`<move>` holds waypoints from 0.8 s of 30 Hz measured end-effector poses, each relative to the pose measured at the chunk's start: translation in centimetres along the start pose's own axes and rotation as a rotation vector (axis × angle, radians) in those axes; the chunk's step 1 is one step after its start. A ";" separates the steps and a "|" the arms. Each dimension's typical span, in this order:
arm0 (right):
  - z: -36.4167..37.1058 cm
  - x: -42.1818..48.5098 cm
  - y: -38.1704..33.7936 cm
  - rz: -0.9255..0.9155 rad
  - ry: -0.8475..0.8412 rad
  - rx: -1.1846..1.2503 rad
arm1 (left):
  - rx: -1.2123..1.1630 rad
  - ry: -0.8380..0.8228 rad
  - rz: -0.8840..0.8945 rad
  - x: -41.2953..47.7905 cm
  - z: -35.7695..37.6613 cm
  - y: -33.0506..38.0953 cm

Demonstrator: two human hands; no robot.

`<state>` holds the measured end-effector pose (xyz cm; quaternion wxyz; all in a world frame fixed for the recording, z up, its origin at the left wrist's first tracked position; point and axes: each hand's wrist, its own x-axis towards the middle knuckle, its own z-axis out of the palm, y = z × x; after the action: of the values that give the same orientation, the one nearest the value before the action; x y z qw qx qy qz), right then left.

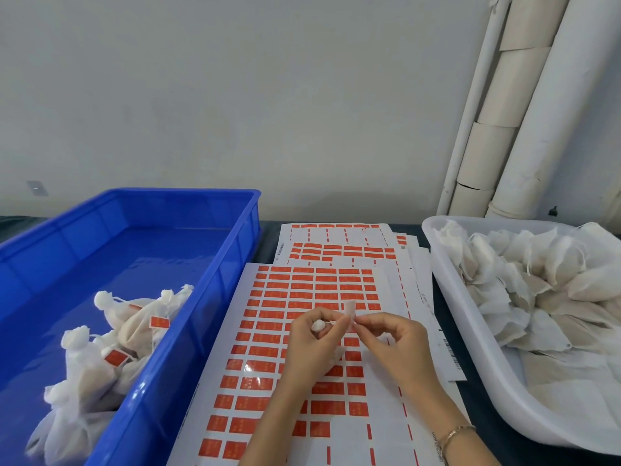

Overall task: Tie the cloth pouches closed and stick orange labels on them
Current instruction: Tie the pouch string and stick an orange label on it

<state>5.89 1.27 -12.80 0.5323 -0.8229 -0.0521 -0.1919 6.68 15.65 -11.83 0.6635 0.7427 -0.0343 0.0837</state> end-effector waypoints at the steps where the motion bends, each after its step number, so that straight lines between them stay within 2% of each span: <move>1: 0.0 0.0 0.0 -0.009 0.003 -0.008 | -0.002 -0.001 0.000 0.0 0.0 0.1; 17: 0.4 -0.3 0.5 -0.165 0.100 -0.166 | 0.051 -0.040 0.031 -0.2 0.1 -0.1; 24: 0.3 -0.2 0.3 -0.127 0.143 -0.118 | 0.032 -0.056 0.001 0.0 0.0 0.1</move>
<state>5.90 1.38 -13.24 0.4721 -0.8321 -0.0546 -0.2860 6.64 15.60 -11.79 0.6502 0.7553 -0.0518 0.0639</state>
